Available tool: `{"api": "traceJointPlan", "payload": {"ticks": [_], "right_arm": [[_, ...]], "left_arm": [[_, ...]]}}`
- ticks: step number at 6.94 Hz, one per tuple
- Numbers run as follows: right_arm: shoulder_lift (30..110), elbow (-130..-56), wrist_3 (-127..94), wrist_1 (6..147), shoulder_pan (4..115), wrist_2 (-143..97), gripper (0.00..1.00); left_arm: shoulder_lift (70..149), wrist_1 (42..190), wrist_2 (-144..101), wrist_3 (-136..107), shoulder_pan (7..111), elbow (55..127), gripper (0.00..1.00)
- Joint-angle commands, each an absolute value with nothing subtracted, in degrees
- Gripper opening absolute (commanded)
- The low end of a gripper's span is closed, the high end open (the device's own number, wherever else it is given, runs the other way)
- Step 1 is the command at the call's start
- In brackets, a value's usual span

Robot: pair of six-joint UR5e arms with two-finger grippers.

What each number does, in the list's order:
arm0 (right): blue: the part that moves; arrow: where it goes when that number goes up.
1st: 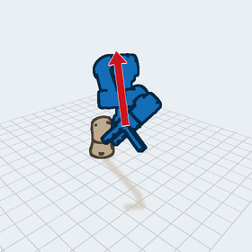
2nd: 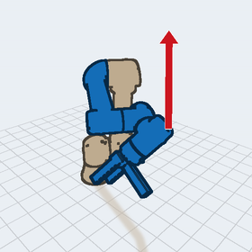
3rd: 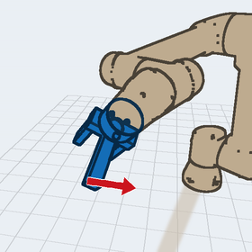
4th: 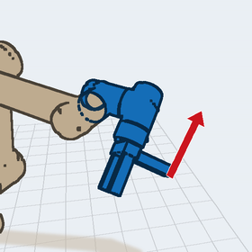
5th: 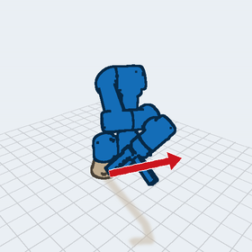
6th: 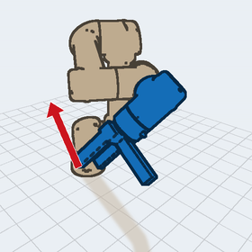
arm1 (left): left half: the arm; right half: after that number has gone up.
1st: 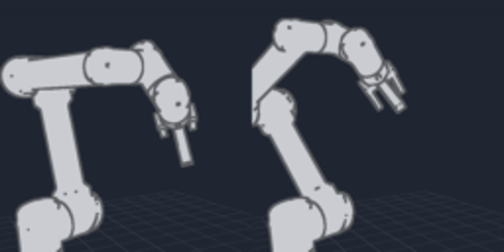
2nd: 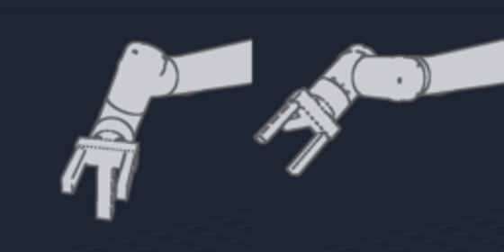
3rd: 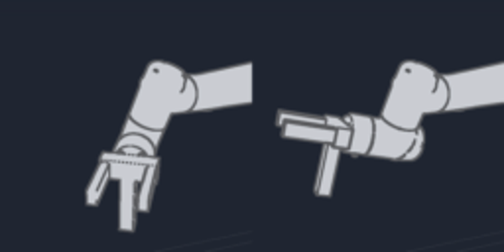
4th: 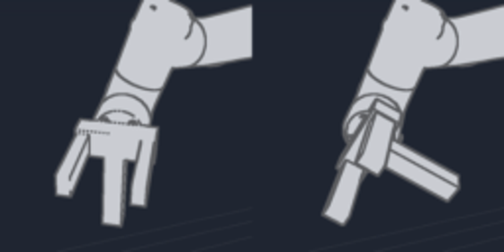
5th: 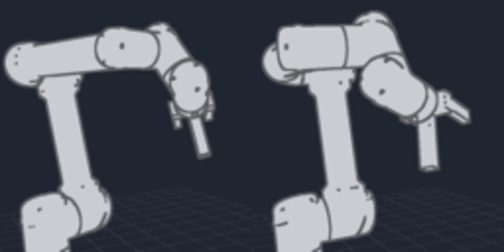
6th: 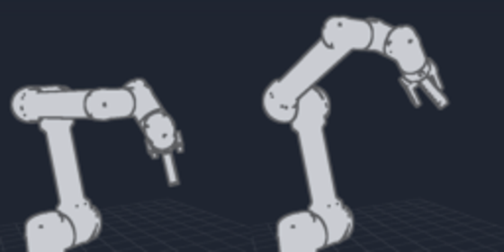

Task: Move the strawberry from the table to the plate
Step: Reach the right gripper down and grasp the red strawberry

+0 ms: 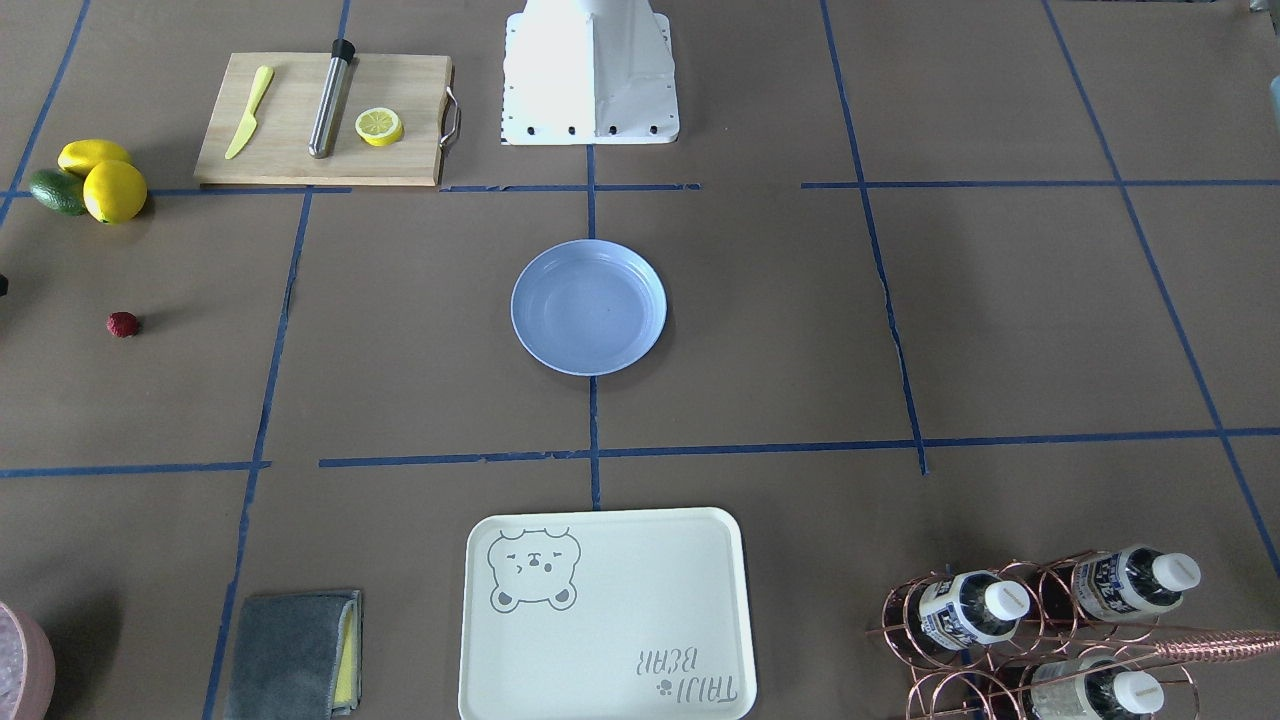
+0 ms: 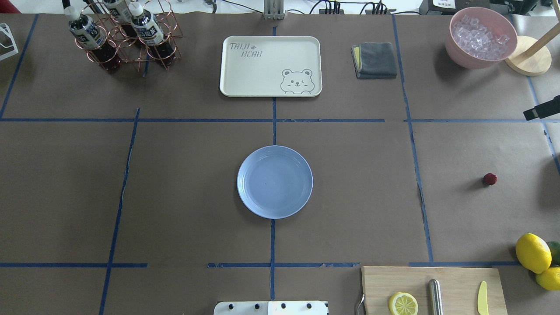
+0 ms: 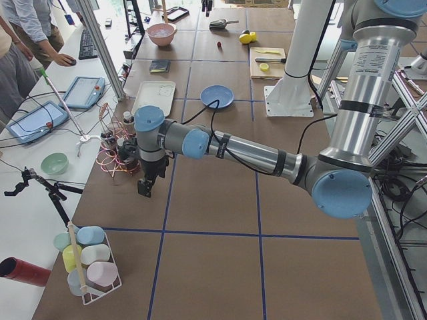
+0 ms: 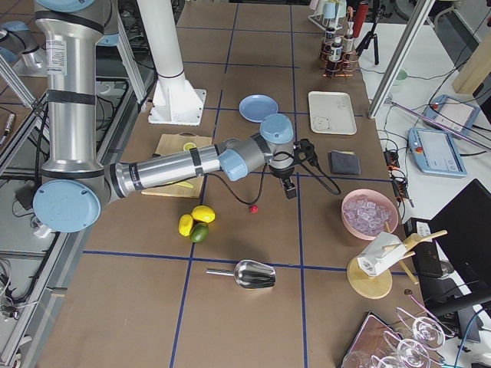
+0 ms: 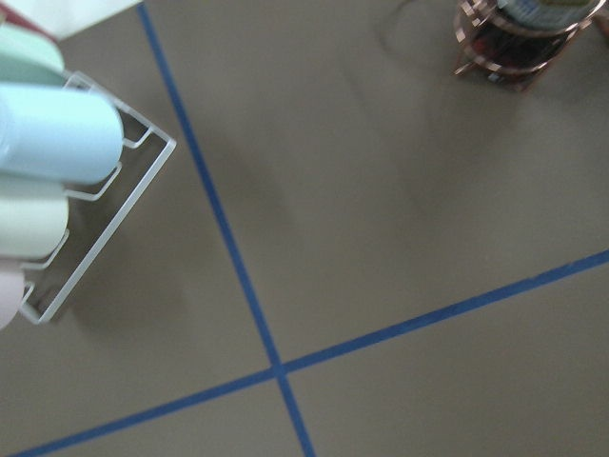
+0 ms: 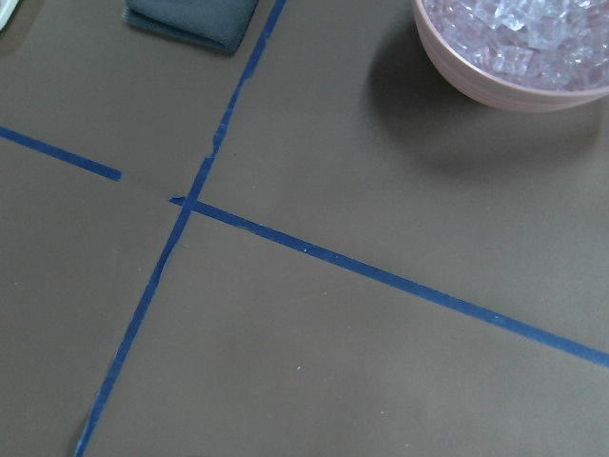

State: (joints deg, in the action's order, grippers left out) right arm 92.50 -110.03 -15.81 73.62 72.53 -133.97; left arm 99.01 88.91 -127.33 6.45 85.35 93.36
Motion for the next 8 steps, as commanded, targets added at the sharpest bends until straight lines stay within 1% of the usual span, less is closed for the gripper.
{"api": "traceJointPlan", "payload": {"ticks": [1,2,3,4,5,6,7,8], "right_arm": [[92.6,-112.8,-21.2,74.2,68.1,-130.8,1.00],[93.1,-113.1,-21.8,74.1,66.6,-128.7,1.00],[93.8,-113.1,-21.8,73.8,66.3,-128.5,1.00],[95.9,-112.9,-21.8,72.1,65.2,-128.5,1.00],[99.1,-112.3,-22.5,67.3,63.7,-128.2,1.00],[101.4,-110.0,-26.2,60.3,60.8,-125.9,1.00],[101.9,-105.7,-32.2,50.9,56.5,-121.4,1.00],[101.8,-99.6,-33.0,42.4,54.9,-118.9,1.00]], "left_arm": [[92.7,88.9,-128.7,12.4,92.9,92.0,1.00],[88.3,88.9,-130.9,13.3,94.6,94.3,1.00],[86.9,88.1,-133.7,12.9,94.7,95.4,1.00],[85.7,88.1,-133.8,13.1,94.7,95.0,1.00],[84.9,88.7,-134.1,12.9,94.7,95.5,1.00],[84.9,88.8,-134.0,12.9,94.7,95.5,1.00],[84.9,88.8,-134.1,12.9,94.7,95.7,1.00],[85.0,88.9,-134.1,13.0,94.7,95.8,1.00]]}}
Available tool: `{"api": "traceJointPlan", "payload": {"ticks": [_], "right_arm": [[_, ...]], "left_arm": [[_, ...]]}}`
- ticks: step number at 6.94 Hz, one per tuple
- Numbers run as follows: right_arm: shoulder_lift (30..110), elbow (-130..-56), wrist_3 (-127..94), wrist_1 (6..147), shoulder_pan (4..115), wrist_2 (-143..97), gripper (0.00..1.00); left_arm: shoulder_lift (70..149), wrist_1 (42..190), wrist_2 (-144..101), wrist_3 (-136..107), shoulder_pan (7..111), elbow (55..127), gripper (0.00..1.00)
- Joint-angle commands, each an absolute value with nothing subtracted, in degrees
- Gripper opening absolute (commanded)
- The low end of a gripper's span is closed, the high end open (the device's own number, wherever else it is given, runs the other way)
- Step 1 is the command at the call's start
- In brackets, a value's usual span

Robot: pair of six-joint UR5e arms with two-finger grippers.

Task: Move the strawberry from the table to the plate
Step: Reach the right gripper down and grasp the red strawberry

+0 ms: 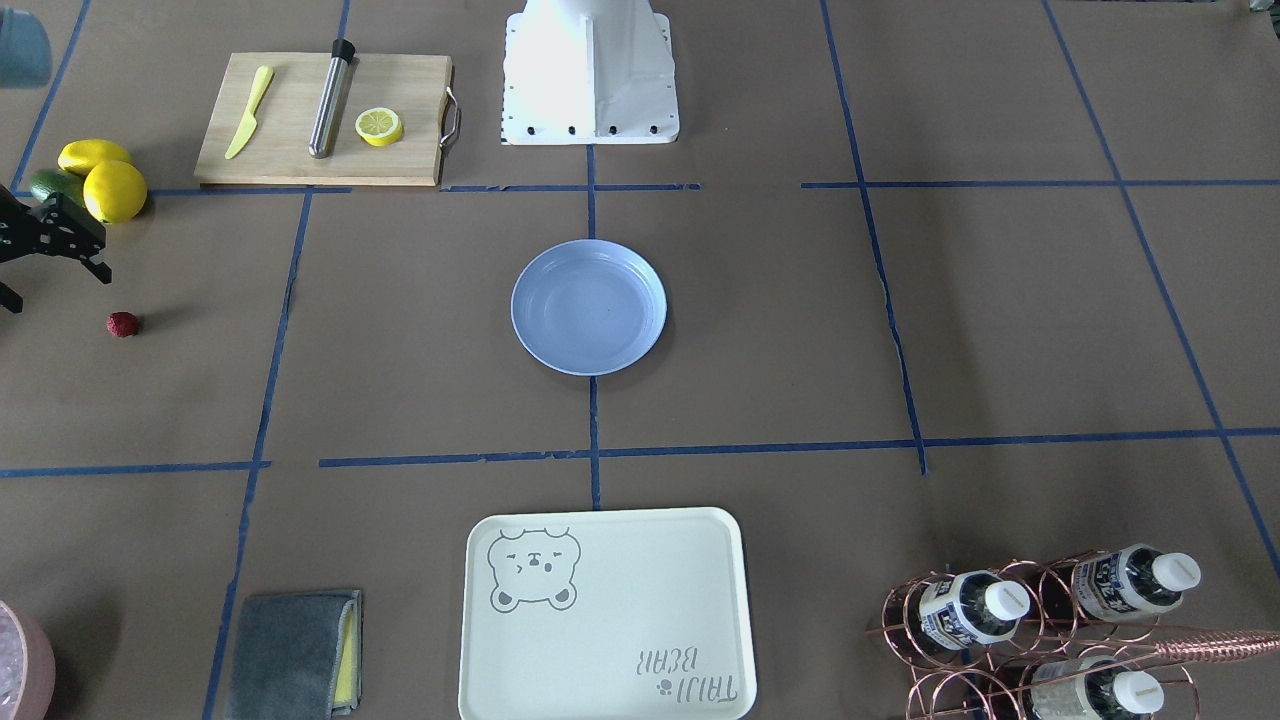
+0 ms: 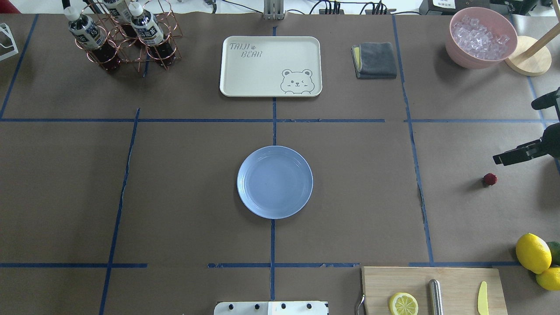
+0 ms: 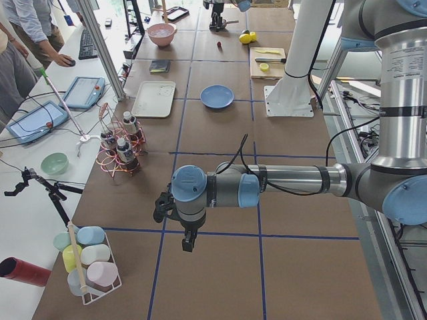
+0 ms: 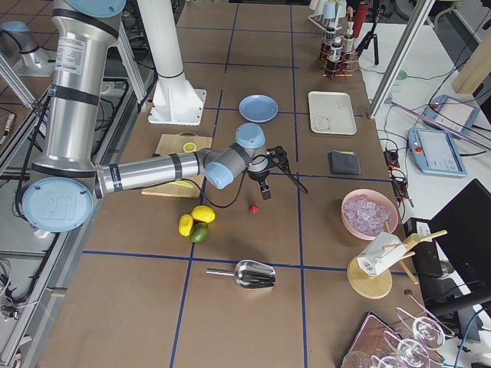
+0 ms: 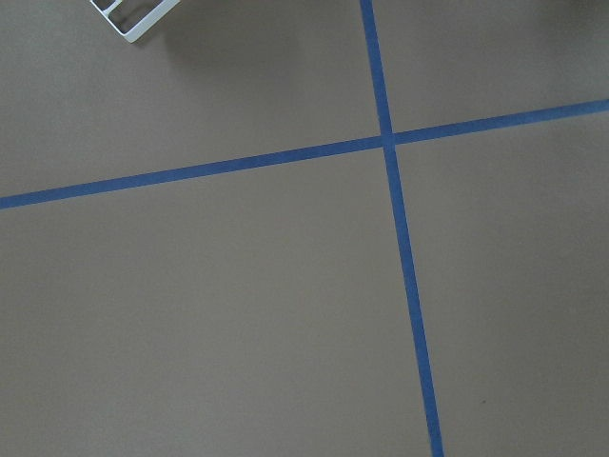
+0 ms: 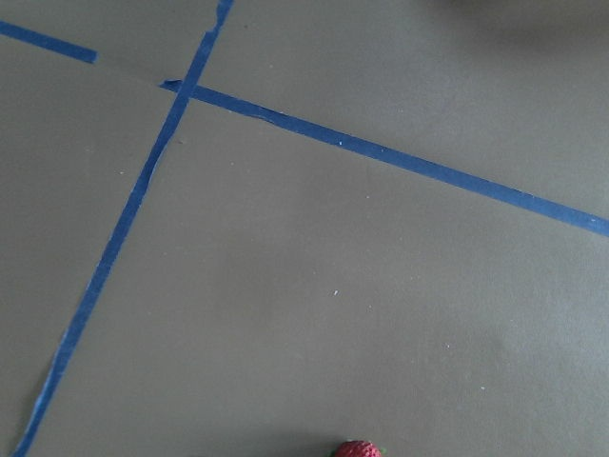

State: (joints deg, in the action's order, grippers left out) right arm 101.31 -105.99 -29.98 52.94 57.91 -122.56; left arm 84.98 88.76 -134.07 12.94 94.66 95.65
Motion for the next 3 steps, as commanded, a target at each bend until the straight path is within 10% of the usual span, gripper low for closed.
{"api": "traceJointPlan", "payload": {"ticks": [1,3], "right_arm": [[101.1,-95.3,-33.0,37.8,54.8,-118.7,1.00],[100.7,-95.4,-33.7,37.7,53.2,-118.5,0.95]], "left_arm": [[85.0,88.9,-134.2,12.9,94.7,95.9,1.00],[85.1,88.9,-136.0,12.9,94.7,96.0,1.00]]}}
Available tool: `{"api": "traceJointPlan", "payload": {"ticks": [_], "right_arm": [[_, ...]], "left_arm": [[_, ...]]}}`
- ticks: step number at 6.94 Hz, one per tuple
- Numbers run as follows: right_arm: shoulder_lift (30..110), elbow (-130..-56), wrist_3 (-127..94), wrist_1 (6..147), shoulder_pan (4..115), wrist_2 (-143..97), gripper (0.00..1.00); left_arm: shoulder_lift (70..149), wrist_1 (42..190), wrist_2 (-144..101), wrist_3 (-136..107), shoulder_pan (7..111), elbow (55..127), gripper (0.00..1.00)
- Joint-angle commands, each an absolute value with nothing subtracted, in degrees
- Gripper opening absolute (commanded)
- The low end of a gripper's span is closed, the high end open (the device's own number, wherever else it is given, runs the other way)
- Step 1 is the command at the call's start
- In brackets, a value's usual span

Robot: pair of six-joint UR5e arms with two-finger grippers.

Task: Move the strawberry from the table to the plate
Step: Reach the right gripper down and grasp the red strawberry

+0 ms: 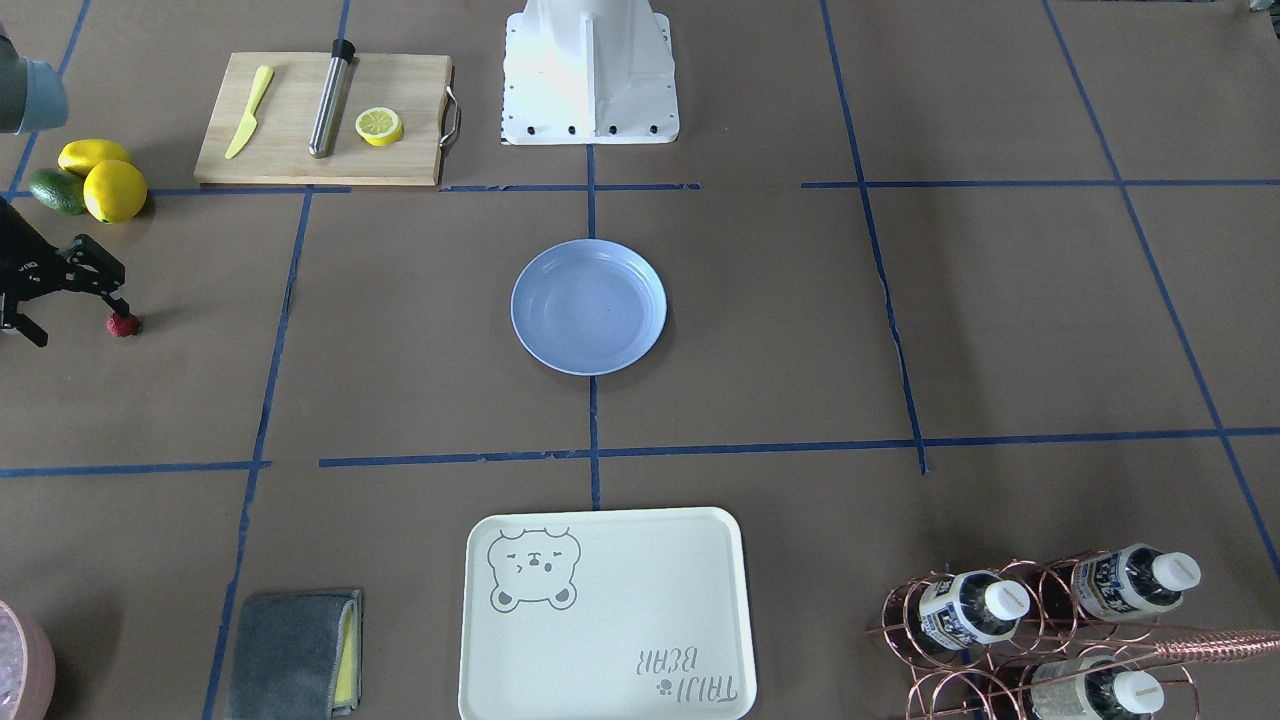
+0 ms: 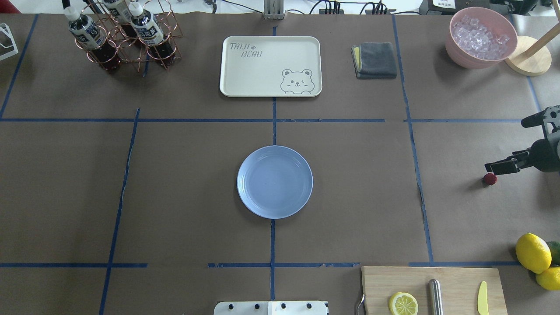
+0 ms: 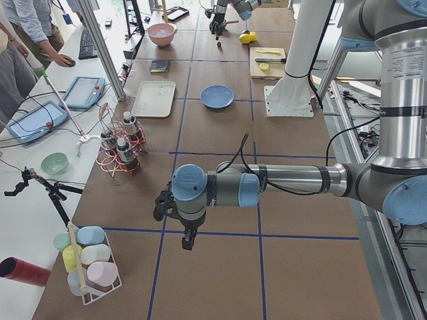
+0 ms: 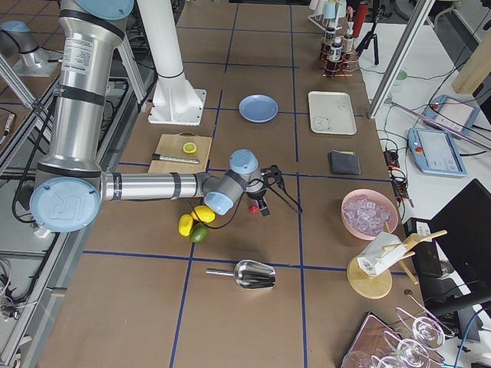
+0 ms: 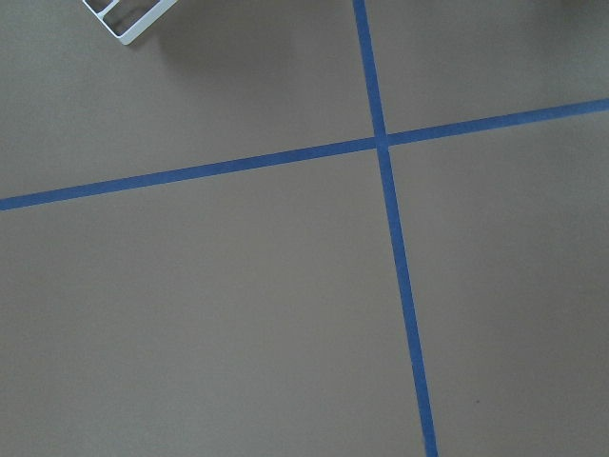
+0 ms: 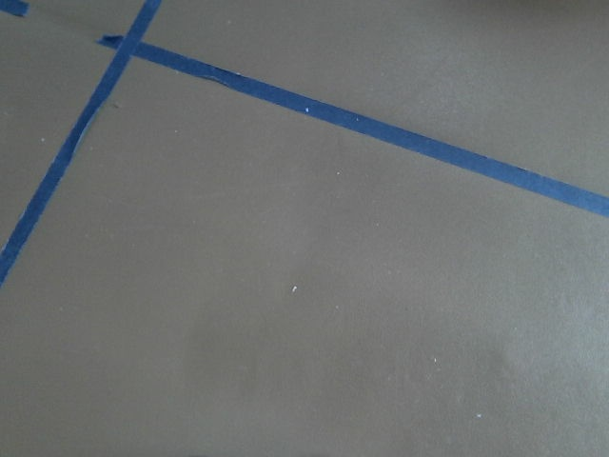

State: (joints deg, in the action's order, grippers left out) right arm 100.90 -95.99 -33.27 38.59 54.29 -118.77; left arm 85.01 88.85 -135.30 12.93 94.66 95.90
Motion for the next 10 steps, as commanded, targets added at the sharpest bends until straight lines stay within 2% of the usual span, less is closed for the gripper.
{"api": "traceJointPlan", "payload": {"ticks": [1,3,4,5,7,8,9,10], "right_arm": [[100.7,-95.4,-33.8,37.6,51.3,-116.1,0.93],[100.9,-95.3,-35.2,37.7,47.8,-112.5,0.91],[101.4,-95.4,-35.2,37.7,47.4,-112.5,0.84],[101.7,-95.3,-35.2,37.7,47.1,-112.4,0.72],[102.4,-95.2,-35.2,37.9,46.4,-112.4,0.60],[102.7,-95.2,-35.1,37.9,46.4,-112.4,0.41],[102.7,-95.2,-35.1,37.9,46.4,-112.4,0.10],[102.6,-96.2,-35.2,37.9,46.4,-112.4,0.00]], "left_arm": [[85.1,88.9,-136.0,12.9,94.7,95.9,1.00],[85.2,88.9,-136.0,12.9,94.6,95.8,1.00],[85.2,88.9,-136.0,12.9,94.6,95.8,1.00],[85.2,88.9,-136.0,12.9,94.6,95.8,1.00],[85.2,88.9,-136.7,12.9,94.6,95.8,1.00],[85.2,88.9,-136.7,12.9,94.6,95.8,1.00],[85.2,88.9,-136.7,12.9,94.6,95.9,1.00],[85.2,88.9,-136.8,12.9,94.6,95.9,1.00]]}}
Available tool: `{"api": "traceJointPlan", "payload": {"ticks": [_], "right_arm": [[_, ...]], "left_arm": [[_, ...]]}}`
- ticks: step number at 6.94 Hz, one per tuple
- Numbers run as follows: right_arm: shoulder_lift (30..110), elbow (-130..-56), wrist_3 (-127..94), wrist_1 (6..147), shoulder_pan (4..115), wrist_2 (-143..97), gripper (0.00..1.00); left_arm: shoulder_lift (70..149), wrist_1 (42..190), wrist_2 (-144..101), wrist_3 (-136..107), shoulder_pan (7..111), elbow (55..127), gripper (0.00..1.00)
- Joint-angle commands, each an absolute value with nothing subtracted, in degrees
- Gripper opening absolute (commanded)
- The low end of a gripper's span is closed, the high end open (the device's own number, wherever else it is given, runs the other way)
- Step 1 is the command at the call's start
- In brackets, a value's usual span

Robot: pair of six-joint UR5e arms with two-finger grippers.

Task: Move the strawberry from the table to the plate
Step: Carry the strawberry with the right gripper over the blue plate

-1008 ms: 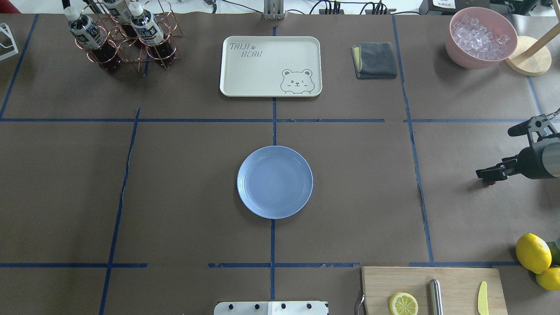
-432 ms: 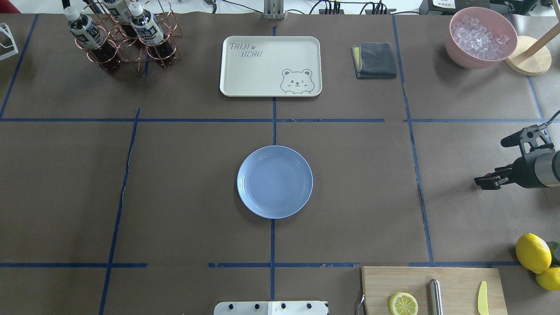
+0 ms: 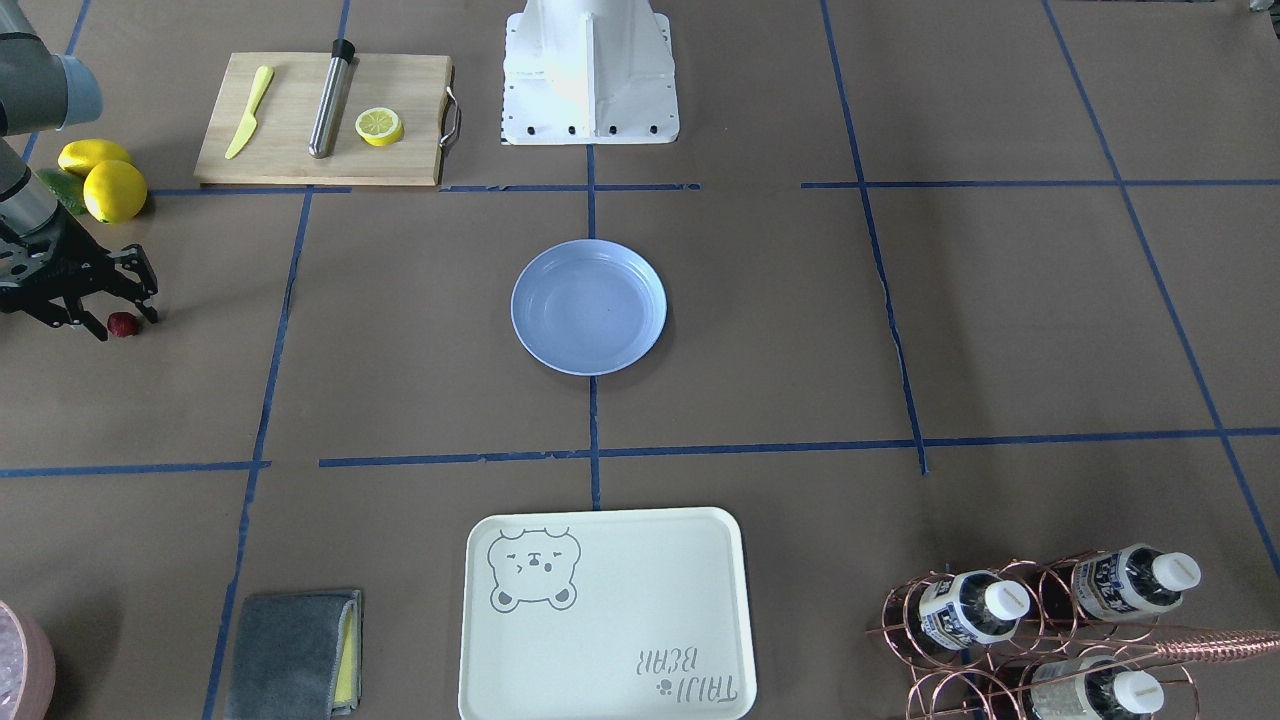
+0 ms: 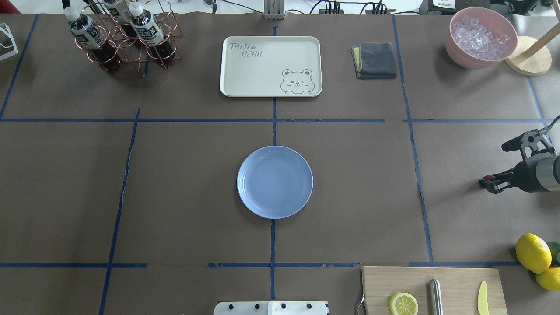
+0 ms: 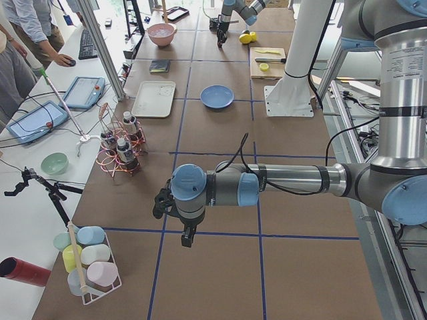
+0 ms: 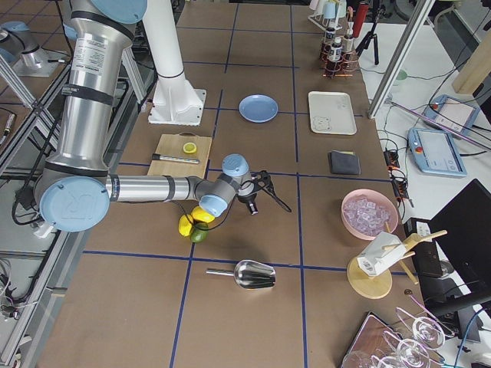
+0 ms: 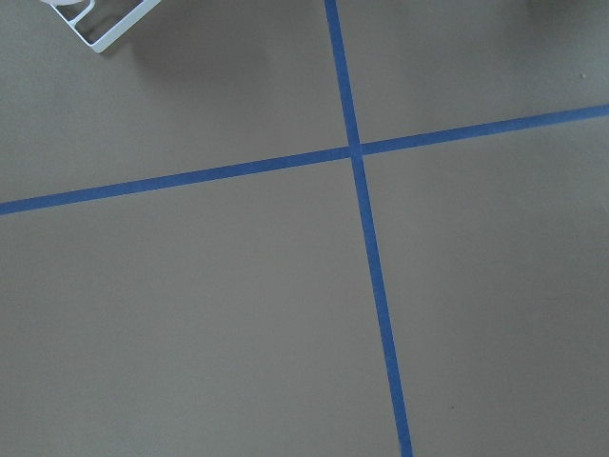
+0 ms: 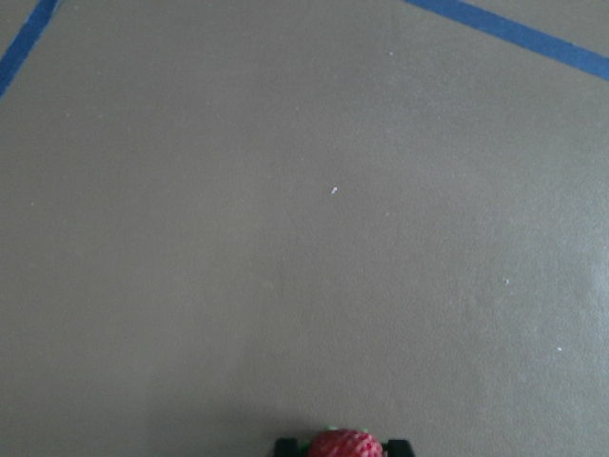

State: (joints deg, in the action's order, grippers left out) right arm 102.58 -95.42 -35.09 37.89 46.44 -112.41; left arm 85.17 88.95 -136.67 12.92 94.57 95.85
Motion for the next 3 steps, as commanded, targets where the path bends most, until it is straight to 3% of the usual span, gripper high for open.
{"api": "traceJointPlan", "payload": {"ticks": [1,3], "right_arm": [[102.0,-98.7,-35.6,38.8,46.3,-112.8,0.00],[90.7,-105.1,-45.4,53.1,44.1,-112.8,0.00]], "left_arm": [[85.2,88.9,-136.7,12.9,94.6,95.9,1.00],[85.2,88.9,-136.8,12.9,94.6,95.9,1.00]]}}
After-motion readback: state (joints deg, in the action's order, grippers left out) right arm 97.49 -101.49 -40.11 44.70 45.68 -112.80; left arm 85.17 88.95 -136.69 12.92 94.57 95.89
